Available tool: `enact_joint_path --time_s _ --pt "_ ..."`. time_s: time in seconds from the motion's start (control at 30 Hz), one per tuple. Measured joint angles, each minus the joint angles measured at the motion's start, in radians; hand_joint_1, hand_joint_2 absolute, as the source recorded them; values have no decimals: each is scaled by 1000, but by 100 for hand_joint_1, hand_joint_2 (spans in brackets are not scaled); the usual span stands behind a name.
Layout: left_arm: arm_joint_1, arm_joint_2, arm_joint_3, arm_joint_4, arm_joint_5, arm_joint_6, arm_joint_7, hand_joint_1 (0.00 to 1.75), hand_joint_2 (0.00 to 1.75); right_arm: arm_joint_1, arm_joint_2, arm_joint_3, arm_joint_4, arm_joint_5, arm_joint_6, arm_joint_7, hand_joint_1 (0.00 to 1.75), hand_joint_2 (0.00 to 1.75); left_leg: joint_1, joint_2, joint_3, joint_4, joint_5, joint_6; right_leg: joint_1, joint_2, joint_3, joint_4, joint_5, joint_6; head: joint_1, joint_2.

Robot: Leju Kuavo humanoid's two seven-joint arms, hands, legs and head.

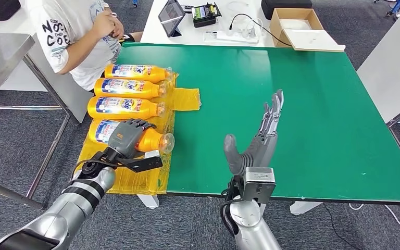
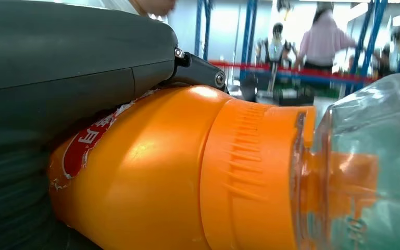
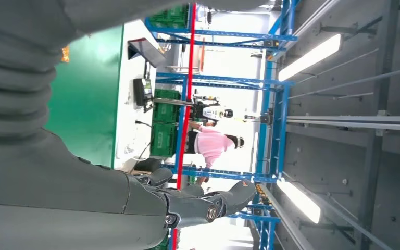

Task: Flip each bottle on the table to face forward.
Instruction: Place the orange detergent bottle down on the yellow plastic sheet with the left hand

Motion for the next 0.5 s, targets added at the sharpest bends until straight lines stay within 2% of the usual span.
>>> enact_joint_path --time_s 0.23,0.5 --pt "-47 9 -38 131 12 -71 -11 175 175 -7 -4 8 -9 -11 3 0 0 175 0 -1 -1 0 0 0 0 0 0 0 0 0 0 0" --pt "-76 10 -55 186 11 -91 -15 175 175 -10 -4 15 -8 -15 5 0 0 175 0 -1 0 0 0 0 0 0 1 0 0 0 0 0"
